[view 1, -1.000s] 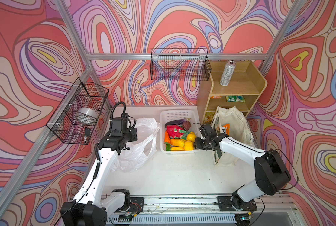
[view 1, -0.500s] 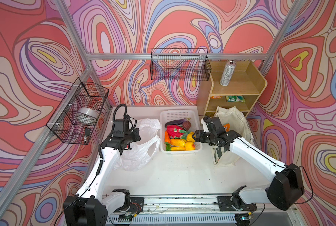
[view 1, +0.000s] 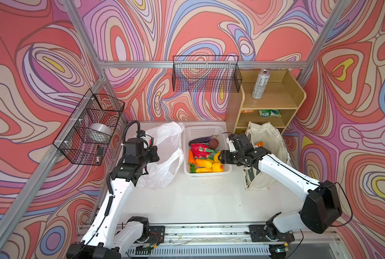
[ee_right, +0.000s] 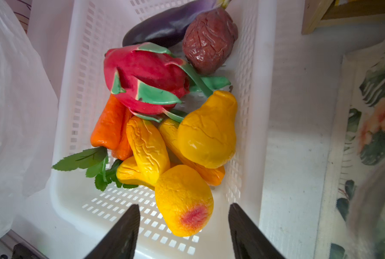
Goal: Place the mixed food into the grocery bags and tie them
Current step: 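Grasp the yellow pear in the basket with the right gripper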
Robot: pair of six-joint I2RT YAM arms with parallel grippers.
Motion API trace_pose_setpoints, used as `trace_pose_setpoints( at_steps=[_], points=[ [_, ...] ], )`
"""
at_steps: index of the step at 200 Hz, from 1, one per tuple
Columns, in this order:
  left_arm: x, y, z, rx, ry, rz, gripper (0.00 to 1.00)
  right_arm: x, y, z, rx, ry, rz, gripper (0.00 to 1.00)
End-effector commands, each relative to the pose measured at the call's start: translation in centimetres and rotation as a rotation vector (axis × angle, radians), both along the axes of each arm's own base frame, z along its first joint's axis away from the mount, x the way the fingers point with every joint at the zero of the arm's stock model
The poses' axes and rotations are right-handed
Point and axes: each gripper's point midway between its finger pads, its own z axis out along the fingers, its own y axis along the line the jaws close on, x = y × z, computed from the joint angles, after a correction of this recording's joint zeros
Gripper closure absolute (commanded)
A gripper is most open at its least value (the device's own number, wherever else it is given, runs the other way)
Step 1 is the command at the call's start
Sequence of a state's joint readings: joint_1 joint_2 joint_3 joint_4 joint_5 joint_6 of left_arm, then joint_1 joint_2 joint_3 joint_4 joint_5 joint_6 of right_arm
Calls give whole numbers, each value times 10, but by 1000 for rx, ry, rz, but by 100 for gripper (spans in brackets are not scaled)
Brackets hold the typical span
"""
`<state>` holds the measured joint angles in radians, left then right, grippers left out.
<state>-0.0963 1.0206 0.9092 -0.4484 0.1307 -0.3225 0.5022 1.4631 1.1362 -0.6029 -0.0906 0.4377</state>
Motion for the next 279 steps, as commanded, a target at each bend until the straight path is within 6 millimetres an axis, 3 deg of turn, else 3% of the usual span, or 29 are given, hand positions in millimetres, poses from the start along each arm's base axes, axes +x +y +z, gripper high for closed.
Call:
trace_pose_setpoints(
  at_steps=[1,24,78,127,182,224,246,258,262,279],
  points=[
    [-3,1,-34,-9,62,6,100,5,-4,-5,-83,-11,6,33],
    [-4,-3,-45,-26,90,-3,100,11,-1,-9,-126,-18,19,33],
    [-3,-6,-41,-28,87,-23,100,36,11,-25,-273,-25,58,26],
    [-4,-7,-41,-29,85,-31,100,41,4,-60,-480,6,83,26],
    [-2,-8,-42,-39,85,-35,100,47,9,-77,-495,21,90,31],
    [-3,-8,-43,-39,85,-35,100,57,12,-57,-466,-40,57,46],
    [-3,-9,-42,-41,83,-37,100,61,14,-33,-415,-96,27,56],
    [-3,-9,-42,-43,83,-37,100,64,13,-23,-380,-113,13,57],
    [-3,-9,-42,-43,84,-37,100,64,13,-10,-356,-139,4,58],
    [-3,-9,-43,-46,85,-38,100,65,11,10,-293,-168,-12,58]
  ],
)
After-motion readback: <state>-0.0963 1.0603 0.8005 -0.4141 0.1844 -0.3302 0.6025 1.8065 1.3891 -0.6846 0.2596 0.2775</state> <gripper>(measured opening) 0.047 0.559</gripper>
